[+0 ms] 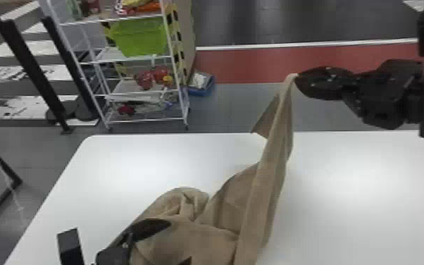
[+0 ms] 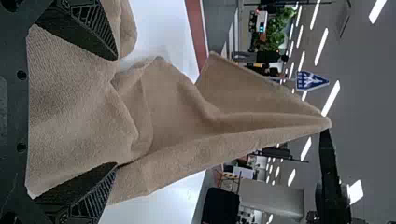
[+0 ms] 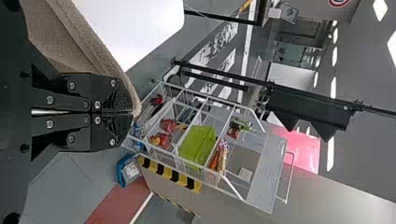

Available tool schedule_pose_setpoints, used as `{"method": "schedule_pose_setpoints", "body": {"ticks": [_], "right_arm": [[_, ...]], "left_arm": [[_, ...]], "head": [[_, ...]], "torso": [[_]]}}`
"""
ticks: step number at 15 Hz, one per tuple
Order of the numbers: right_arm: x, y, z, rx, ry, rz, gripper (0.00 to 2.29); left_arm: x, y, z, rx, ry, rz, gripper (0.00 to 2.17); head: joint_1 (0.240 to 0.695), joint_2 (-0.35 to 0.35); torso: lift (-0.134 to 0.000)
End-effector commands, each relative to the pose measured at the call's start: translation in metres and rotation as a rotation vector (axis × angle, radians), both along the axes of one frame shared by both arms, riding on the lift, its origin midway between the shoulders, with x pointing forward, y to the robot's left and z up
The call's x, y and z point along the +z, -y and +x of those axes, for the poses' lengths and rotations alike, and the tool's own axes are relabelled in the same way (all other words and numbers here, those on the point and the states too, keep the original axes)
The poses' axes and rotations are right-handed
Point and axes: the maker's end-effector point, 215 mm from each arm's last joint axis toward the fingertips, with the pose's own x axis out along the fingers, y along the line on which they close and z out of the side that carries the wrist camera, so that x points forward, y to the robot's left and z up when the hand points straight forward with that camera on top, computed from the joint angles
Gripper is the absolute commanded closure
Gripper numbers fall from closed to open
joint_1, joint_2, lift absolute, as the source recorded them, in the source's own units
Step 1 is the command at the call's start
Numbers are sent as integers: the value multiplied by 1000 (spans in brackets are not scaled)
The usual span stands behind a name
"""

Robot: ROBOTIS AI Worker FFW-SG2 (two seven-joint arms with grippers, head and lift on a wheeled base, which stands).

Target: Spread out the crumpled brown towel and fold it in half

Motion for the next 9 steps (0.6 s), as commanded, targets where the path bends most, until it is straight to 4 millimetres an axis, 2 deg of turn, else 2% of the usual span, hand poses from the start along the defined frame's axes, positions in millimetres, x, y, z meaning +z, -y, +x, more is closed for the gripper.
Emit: {"method": "schedule_pose_setpoints", "body": {"ticks": [1,2,4,7,9], "right_arm": [[11,-14,8,-17,33,-34,1416],[20,-18,15,-30,53,-36,1416],[24,-32,22,-28,44,-30,1416],[21,-45,20,-13,46,-46,1416],[23,-46,22,-18,49,-59,1416]], "left_arm": [[-4,11,-8,-10,-52,-22,80],[-2,15,-12,-7,-72,-44,83],[5,30,-18,-16,-99,-105,107],[2,47,-18,-23,-117,-112,157],[2,69,-24,-43,-140,-137,164]], "head": [[695,126],[695,124],[695,126],[695,129],[695,125]], "torso": [[-122],[-122],[-122],[-122],[-122]]}}
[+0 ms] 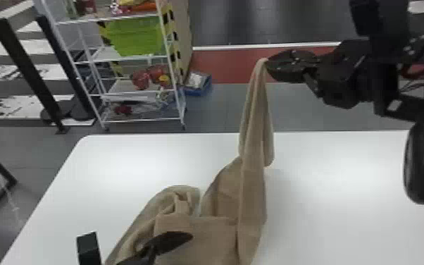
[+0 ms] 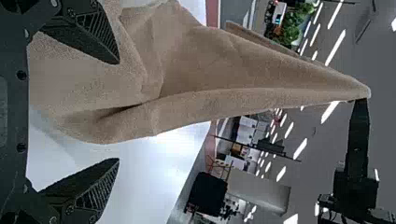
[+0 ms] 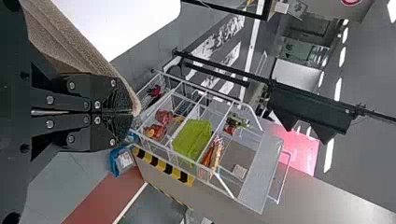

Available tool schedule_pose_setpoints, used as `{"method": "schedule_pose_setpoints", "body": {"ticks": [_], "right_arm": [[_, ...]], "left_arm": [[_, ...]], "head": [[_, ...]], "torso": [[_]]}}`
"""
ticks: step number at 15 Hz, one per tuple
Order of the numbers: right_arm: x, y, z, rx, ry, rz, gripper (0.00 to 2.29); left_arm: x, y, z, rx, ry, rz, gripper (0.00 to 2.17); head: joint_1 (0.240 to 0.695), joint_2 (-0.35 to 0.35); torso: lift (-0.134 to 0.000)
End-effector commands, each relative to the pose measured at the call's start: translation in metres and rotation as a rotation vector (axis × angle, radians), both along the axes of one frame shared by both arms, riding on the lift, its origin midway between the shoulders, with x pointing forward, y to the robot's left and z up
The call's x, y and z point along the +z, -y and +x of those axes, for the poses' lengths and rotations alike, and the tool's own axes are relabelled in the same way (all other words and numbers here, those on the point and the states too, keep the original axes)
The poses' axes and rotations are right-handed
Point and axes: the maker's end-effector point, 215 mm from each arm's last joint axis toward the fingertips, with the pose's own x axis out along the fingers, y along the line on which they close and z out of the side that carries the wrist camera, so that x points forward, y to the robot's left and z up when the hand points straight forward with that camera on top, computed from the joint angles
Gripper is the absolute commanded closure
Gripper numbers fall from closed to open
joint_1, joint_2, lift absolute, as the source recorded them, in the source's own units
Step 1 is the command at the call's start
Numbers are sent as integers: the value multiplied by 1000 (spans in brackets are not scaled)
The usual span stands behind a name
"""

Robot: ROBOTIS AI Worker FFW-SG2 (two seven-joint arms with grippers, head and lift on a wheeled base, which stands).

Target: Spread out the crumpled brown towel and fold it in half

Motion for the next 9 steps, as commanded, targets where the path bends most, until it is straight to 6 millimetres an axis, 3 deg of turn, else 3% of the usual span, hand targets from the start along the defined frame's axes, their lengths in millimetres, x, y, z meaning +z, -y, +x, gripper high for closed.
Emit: {"method": "schedule_pose_setpoints", "body": {"ticks": [1,4,6,9], "right_arm": [[2,-1,2,-4,2,-5,1413],[-7,-4,-1,-6,-31,0,1413],[-12,-5,-4,-7,-44,0,1413],[-5,-4,-2,-9,-31,2,1413]], "left_arm": [[4,30,-4,-26,-3,-34,164],[4,48,13,-22,70,41,164],[-8,42,28,14,94,129,205],[-30,41,24,5,64,184,215]], "head": [[695,120],[695,80],[695,66],[695,68]], "torso": [[-122],[-122],[-122],[-122]]}}
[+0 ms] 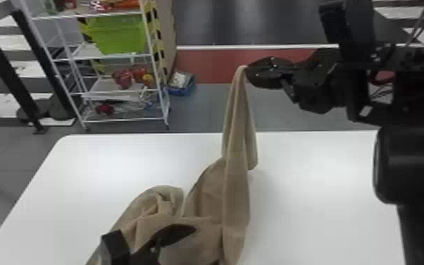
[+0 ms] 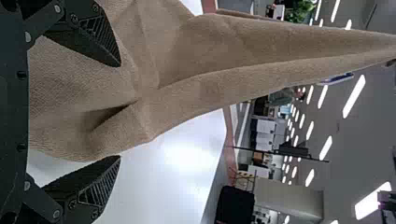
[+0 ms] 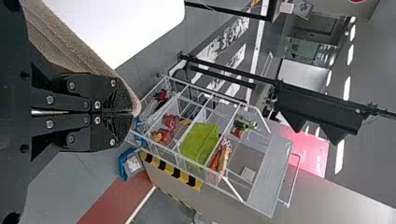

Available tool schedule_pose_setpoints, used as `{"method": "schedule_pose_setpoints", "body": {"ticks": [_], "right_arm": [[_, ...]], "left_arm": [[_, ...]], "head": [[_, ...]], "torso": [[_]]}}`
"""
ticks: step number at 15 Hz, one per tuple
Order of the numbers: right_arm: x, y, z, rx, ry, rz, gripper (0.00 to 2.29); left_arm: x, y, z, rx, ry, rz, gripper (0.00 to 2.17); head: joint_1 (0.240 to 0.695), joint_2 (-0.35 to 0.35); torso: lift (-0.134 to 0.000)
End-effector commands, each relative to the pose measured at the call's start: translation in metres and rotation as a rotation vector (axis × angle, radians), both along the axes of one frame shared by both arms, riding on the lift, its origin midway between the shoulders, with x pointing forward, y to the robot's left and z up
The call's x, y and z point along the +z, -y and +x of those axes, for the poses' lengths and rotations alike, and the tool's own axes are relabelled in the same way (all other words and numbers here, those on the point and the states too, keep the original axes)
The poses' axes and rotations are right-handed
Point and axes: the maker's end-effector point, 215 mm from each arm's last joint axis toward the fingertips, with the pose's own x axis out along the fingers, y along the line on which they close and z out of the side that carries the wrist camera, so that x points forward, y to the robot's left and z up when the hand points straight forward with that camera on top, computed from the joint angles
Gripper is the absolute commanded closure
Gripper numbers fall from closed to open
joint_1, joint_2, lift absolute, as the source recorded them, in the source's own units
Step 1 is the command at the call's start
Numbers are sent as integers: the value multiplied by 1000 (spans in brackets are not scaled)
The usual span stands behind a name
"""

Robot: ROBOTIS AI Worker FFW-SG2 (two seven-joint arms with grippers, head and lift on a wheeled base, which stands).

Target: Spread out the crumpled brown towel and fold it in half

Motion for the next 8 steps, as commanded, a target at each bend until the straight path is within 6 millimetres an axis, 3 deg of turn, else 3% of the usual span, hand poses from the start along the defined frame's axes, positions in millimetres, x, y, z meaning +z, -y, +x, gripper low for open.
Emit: {"method": "schedule_pose_setpoints", "body": {"ticks": [1,3,5,8], "right_arm": [[5,0,1,0,8,2,1413],[6,-1,0,3,10,3,1413],[6,1,-1,-2,8,6,1413],[9,3,0,-4,10,12,1413]], "left_arm": [[-16,8,-2,-11,-25,21,215],[-32,16,4,-6,-30,74,269],[-41,11,10,7,-44,93,485],[-47,3,12,23,-59,110,1187]], "head": [[695,68],[695,62],[695,56],[695,55]], "torso": [[-122],[-122],[-122],[-122]]}}
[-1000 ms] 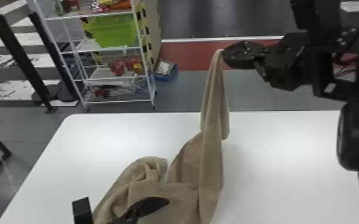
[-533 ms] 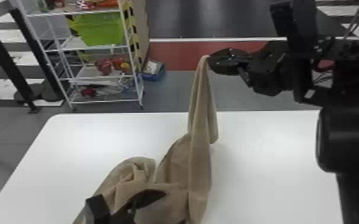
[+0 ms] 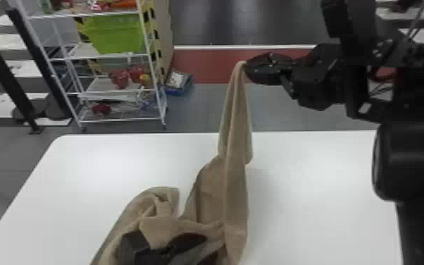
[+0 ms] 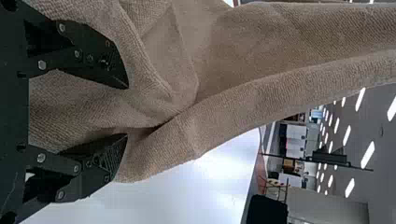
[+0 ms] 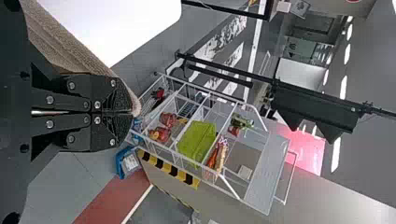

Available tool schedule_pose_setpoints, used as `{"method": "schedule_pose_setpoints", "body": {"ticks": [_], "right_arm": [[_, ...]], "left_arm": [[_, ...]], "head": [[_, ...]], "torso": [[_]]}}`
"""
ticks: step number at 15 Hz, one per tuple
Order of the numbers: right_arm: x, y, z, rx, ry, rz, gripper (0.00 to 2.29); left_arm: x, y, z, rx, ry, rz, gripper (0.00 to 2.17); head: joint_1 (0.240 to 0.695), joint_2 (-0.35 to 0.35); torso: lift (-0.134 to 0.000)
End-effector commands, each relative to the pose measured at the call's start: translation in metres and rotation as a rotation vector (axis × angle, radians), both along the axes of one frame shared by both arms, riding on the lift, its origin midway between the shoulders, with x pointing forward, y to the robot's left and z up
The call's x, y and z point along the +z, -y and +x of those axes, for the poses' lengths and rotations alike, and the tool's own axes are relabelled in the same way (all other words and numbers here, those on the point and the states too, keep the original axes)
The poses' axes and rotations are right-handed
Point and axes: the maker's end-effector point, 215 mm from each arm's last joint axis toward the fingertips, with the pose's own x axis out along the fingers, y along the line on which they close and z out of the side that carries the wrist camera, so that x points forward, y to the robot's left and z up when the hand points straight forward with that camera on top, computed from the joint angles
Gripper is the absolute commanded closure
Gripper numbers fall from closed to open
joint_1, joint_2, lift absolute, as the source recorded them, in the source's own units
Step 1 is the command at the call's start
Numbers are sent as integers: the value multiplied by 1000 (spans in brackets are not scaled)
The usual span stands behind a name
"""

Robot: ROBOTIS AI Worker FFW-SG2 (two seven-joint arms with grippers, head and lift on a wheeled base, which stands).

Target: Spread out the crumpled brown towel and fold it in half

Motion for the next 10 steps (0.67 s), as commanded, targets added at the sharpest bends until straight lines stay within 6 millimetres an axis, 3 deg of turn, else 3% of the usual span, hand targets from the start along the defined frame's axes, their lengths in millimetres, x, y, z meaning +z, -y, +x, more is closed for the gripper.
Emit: {"method": "schedule_pose_setpoints", "body": {"ticks": [1,2,6,8,10], "right_arm": [[1,3,1,-6,0,5,1413],[1,3,0,-5,-1,8,1413],[5,14,-10,-10,8,33,1413],[9,24,-29,-7,21,62,1409],[2,36,-42,-14,22,51,1409]], "left_arm": [[0,-10,3,25,-6,3,1544],[6,-22,6,42,7,11,1848],[54,-81,17,104,64,-7,1889],[78,-117,15,143,18,-81,1885],[106,-139,19,135,-38,-149,1882]], "head": [[695,58],[695,60],[695,96],[695,118],[695,161]], "torso": [[-122],[-122],[-122],[-122],[-122]]}}
